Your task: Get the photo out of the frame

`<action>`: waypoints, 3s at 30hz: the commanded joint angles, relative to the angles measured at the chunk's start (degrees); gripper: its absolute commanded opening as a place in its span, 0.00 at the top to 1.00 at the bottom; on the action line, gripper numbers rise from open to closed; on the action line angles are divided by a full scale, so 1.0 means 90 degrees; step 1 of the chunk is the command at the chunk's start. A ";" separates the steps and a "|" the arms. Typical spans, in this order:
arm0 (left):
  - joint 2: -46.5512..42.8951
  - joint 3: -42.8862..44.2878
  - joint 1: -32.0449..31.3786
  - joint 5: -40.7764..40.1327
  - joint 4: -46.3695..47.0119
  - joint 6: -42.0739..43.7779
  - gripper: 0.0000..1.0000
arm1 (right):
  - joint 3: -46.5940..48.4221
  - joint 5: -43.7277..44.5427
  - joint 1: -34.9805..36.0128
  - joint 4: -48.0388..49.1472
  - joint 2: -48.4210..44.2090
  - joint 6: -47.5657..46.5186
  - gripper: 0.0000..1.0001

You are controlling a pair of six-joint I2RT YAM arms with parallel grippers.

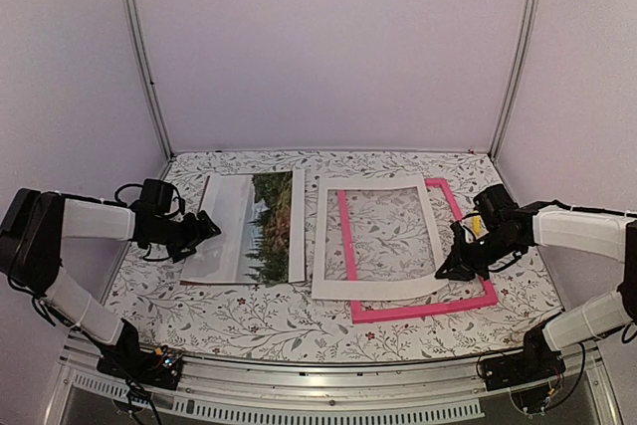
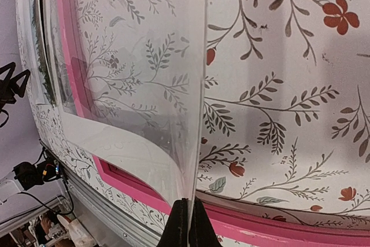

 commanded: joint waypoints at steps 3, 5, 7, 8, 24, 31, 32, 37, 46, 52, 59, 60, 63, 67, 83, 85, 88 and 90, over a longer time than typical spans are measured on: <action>0.0064 -0.0198 0.0080 -0.0212 -0.0667 0.0050 0.05 | 0.0213 0.0315 -0.0034 -0.0432 -0.0061 -0.0303 1.00; 0.0044 -0.0198 0.0080 -0.0199 -0.0671 0.0043 0.05 | 0.0271 0.0386 -0.0031 -0.0486 -0.0055 -0.0332 1.00; 0.0024 -0.0190 0.0080 -0.0198 -0.0678 0.0041 0.05 | 0.0321 0.0432 -0.0036 -0.0538 -0.0033 -0.0381 0.99; 0.0009 -0.0174 0.0080 -0.0193 -0.0682 0.0051 0.05 | 0.0349 0.0444 -0.0036 -0.0557 -0.0009 -0.0400 0.98; -0.0054 -0.0066 0.0080 -0.0198 -0.0770 0.0037 0.05 | 0.0670 0.0971 -0.0032 -0.0804 0.0199 -0.0592 0.68; -0.0117 0.0010 0.0075 -0.0142 -0.0824 0.0040 0.05 | 0.0786 0.1385 -0.0036 -0.1015 0.0107 -0.0567 0.36; -0.0144 0.0012 0.0075 -0.0147 -0.0842 0.0037 0.05 | 0.0800 0.1409 -0.0030 -0.1024 0.0054 -0.0537 0.32; -0.0285 0.0051 0.0070 -0.0137 -0.0918 0.0041 0.05 | 0.0899 0.1570 -0.0033 -0.1045 -0.0153 -0.0443 0.17; -0.0528 0.0126 0.0069 -0.0181 -0.1119 0.0067 0.04 | 0.0921 0.1364 -0.0013 -0.0327 -0.0863 -0.0093 0.11; -0.0621 0.0153 0.0048 -0.0183 -0.1161 0.0083 0.04 | 0.0961 0.1119 0.0175 0.0619 -0.1314 0.0214 0.07; -0.0752 0.0167 -0.0020 -0.0198 -0.1155 0.0063 0.04 | 0.1481 0.1315 0.1144 0.1478 -0.0924 0.0234 0.06; -0.0770 0.0181 -0.0033 -0.0213 -0.1167 0.0056 0.04 | 0.1611 0.1325 0.1314 0.1581 -0.0709 0.0229 0.06; -0.0824 0.0208 -0.0051 -0.0228 -0.1189 0.0061 0.04 | 0.1989 0.1125 0.1700 0.1899 -0.0078 0.0270 0.06; -0.0889 0.0200 -0.0076 -0.0283 -0.1172 0.0030 0.04 | 0.2596 0.0934 0.2038 0.2139 0.0825 0.0485 0.07; -0.1275 -0.0208 -0.0023 -0.0582 -0.1168 -0.0035 0.03 | 0.5085 0.0687 0.3093 0.2178 0.4045 0.0822 0.08; -0.1311 -0.0267 -0.0023 -0.0459 -0.1128 -0.0053 0.03 | 0.5297 0.0685 0.3132 0.2140 0.4362 0.0839 0.09; -0.1408 -0.0376 -0.0026 -0.0306 -0.1102 -0.0114 0.03 | 0.5577 0.0787 0.3174 0.2024 0.4691 0.0833 0.09; -0.1462 -0.0478 -0.0037 -0.0220 -0.1088 -0.0158 0.03 | 0.5734 0.0863 0.3195 0.1977 0.4896 0.0805 0.09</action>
